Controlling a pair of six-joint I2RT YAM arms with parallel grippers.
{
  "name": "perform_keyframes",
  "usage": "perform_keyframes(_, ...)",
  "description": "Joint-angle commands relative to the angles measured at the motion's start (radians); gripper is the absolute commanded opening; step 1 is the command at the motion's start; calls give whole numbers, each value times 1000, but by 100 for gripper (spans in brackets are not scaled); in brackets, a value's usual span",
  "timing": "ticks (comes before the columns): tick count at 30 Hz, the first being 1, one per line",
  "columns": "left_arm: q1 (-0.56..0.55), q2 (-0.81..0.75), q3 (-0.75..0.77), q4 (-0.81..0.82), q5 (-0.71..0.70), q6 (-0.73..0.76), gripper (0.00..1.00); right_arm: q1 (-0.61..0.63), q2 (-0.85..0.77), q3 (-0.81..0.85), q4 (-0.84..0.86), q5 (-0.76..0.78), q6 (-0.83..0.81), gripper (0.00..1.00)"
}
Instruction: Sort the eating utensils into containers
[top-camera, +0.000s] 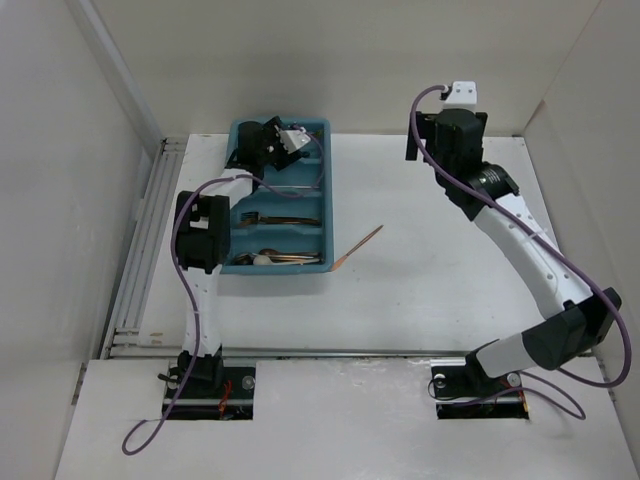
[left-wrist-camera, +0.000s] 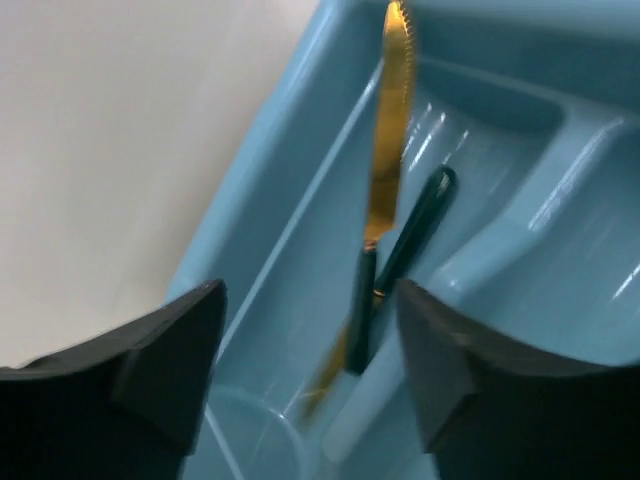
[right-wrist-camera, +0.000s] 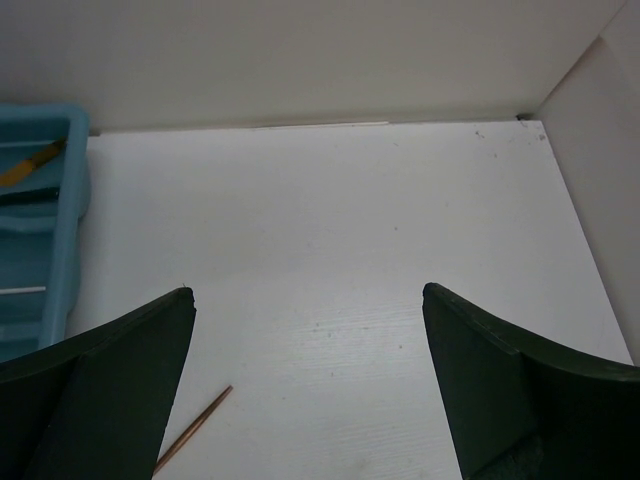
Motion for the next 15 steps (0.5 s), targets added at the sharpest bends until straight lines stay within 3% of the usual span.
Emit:
perform_keyframes(1,1,-30,46,43,-19,-77,72,29,-40,41,13,59,-35,100)
perform_keyframes(3,1,-70,46,57,-62,-106,83,41,-70,18,13,70,-44,100)
perform_keyframes(9,-68,-231,57,77,-210,-241,84,51,-168,-60,-37,31,-44,100)
perform_keyframes(13,-219,-381,18,-215,-125,-177,84,51,-243,-87,-149,-170,-44,100)
perform_keyframes(14,-290,-407,27,-397,-94,-192,84,51,-276,-101,-177,-195,-10,100)
perform_keyframes(15,-325,-407,28,-473,-68,-219,84,51,-296,-110,-201,-216,4,100)
